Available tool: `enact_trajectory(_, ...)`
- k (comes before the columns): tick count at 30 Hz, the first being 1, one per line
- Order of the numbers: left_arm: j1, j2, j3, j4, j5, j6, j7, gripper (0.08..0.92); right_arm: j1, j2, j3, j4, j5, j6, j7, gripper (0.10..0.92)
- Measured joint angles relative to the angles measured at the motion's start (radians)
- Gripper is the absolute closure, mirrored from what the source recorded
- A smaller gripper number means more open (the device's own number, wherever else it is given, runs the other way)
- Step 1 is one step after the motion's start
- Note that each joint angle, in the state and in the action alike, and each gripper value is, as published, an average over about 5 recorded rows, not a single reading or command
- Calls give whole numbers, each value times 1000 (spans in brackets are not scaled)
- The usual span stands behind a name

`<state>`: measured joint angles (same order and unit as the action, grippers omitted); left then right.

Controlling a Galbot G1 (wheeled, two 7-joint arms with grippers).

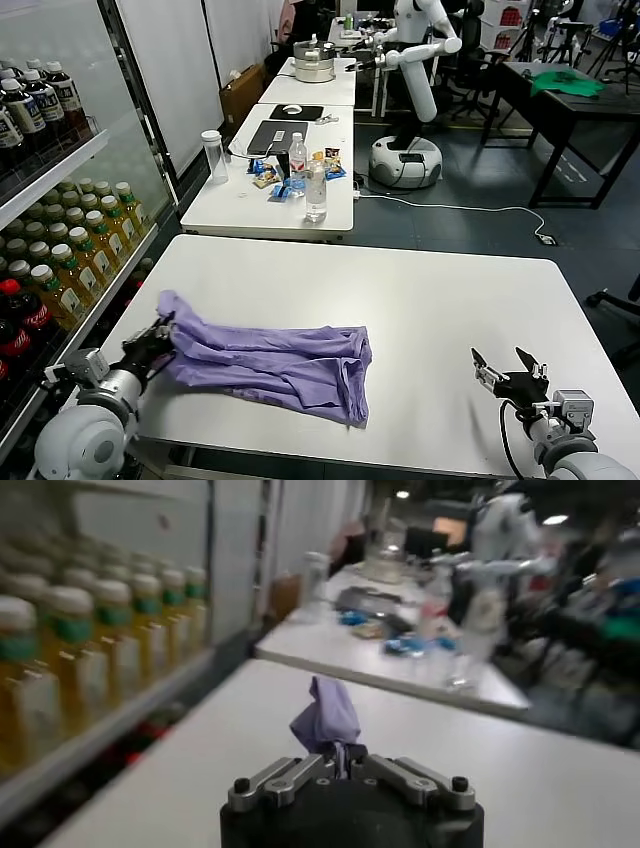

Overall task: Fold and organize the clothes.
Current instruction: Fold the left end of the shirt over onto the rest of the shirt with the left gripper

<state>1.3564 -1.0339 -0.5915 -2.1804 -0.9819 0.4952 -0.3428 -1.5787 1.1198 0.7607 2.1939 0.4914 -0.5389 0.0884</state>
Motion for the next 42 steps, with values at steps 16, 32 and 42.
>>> enact_trajectory(16,-84,-216,324,-47,-95,21,-18,880,1,-29,3,-24,20,-2,3,203)
enact_trajectory(32,-157,-292,495,44,90,11,-9,538,28,-20,-24,-45,16,-1,4,203)
enact_trajectory(42,-113,-274,471,21,172,-23,-4,252,32,-10,-26,-43,14,2,3,203)
